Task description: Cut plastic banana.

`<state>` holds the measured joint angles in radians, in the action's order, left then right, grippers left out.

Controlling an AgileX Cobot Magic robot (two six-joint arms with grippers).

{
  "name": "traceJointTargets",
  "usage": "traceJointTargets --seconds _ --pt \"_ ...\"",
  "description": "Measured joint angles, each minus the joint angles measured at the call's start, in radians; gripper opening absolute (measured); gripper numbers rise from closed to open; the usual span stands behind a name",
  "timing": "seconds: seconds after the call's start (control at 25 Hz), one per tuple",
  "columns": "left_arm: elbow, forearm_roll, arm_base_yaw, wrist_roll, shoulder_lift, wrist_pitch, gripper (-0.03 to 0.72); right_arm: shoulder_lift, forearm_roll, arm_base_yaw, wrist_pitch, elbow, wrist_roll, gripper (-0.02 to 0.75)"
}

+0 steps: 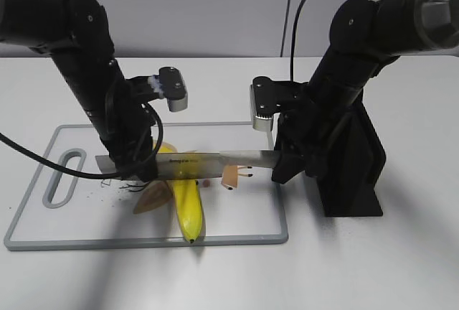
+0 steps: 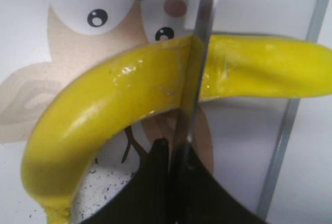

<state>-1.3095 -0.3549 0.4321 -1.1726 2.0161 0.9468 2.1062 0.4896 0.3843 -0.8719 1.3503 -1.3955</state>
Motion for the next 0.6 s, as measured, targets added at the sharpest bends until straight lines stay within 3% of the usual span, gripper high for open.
traceJointTargets --seconds 0.6 --pt "0.017 0.025 0.007 0.005 -0.127 0.0 -0.002 -0.128 -0.024 0.005 -0.051 -0.001 0.068 0.193"
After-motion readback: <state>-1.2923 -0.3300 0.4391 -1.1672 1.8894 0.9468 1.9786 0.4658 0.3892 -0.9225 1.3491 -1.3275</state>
